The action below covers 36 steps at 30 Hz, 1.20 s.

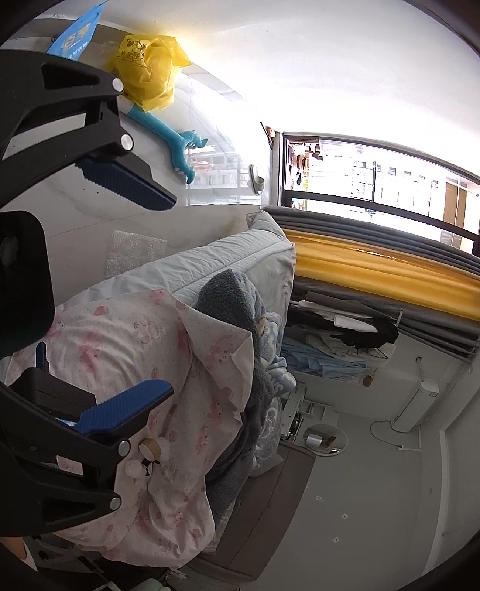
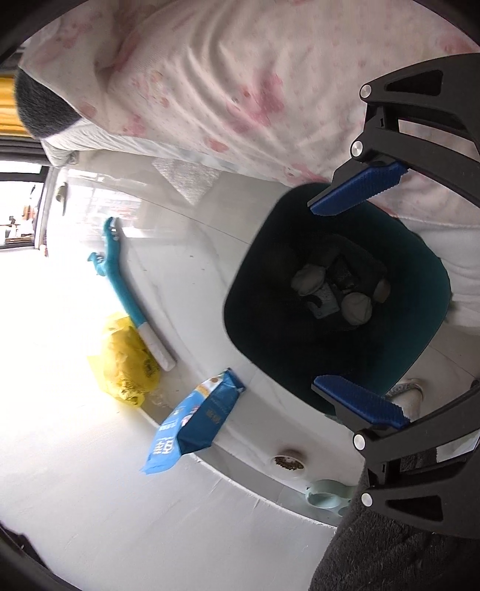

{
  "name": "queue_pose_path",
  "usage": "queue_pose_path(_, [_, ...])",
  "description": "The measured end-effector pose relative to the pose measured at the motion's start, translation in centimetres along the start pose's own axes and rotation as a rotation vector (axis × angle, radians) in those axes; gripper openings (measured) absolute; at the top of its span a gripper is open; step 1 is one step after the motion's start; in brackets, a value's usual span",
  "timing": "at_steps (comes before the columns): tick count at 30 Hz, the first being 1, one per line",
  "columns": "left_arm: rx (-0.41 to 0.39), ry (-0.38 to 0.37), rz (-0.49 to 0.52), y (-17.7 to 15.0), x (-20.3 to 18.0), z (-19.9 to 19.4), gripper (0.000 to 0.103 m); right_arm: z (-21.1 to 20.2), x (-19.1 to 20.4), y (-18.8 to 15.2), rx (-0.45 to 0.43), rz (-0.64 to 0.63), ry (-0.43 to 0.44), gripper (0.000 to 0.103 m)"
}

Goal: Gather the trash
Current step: 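Move both open tools back to the items on the bed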

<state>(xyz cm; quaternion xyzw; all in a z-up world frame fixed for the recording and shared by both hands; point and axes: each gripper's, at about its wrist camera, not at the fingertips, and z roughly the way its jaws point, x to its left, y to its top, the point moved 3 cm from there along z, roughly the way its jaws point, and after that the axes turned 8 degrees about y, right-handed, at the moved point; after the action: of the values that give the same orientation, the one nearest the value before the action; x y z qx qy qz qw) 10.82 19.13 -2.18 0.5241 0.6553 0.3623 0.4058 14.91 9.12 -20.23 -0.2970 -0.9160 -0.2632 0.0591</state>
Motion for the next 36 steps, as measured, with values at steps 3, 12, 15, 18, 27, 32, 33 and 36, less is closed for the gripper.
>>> queue_pose_path(3, [-0.032, 0.000, 0.022, 0.5, -1.0, -0.2, 0.097, -2.2, -0.3, 0.3, -0.071, -0.015, -0.001, 0.090])
queue_pose_path(12, [-0.039, -0.004, 0.044, 0.8, -3.7, 0.9, 0.098, -7.8, -4.1, 0.2, -0.219, 0.026, -0.078, 0.090])
queue_pose_path(15, [-0.031, -0.010, 0.058, 0.6, -4.8, 1.5, 0.098, -9.8, -6.1, -0.1, -0.261, 0.061, -0.110, 0.090])
queue_pose_path(18, [-0.024, -0.019, 0.074, 0.5, -6.1, 2.2, 0.098, -11.6, -7.8, -0.6, -0.297, 0.083, -0.142, 0.090])
queue_pose_path(27, [0.000, -0.064, 0.086, 0.6, -9.5, 4.7, 0.098, -15.9, -14.0, -2.0, -0.375, 0.169, -0.207, 0.090])
queue_pose_path(32, [0.015, -0.086, 0.088, 0.5, -11.4, 5.9, 0.098, -18.0, -17.4, -3.5, -0.391, 0.212, -0.253, 0.090])
queue_pose_path(33, [0.018, -0.093, 0.087, 0.4, -11.8, 6.2, 0.098, -18.5, -18.3, -3.8, -0.396, 0.226, -0.264, 0.090])
queue_pose_path(36, [0.028, -0.106, 0.100, 0.1, -13.1, 6.9, 0.098, -20.0, -20.8, -5.1, -0.412, 0.274, -0.287, 0.090])
